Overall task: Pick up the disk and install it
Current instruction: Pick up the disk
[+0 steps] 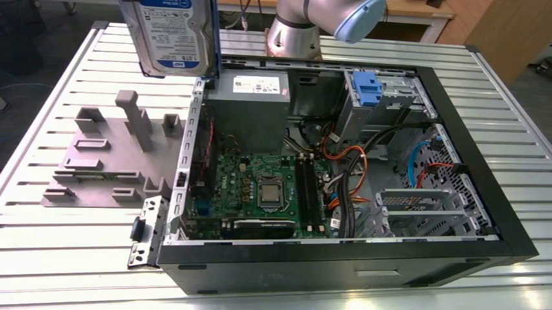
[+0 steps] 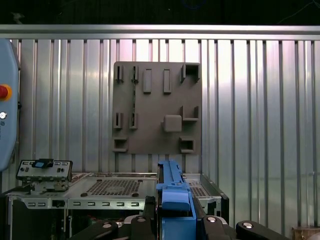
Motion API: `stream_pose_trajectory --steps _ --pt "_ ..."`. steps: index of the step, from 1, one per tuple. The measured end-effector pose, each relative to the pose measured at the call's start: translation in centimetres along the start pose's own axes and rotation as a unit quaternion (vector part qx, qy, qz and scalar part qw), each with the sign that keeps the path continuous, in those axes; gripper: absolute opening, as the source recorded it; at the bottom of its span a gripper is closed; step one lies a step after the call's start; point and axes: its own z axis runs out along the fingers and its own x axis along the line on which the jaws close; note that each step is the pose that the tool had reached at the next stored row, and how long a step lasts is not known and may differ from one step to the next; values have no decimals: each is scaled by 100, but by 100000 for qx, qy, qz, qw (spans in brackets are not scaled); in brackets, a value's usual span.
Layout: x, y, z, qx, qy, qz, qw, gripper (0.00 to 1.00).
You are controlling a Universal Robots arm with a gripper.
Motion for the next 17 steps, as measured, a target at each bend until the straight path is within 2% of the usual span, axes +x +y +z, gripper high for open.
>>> stream_pose_trajectory --steps 17 --pt "-1 -48 0 4 -2 0 100000 37"
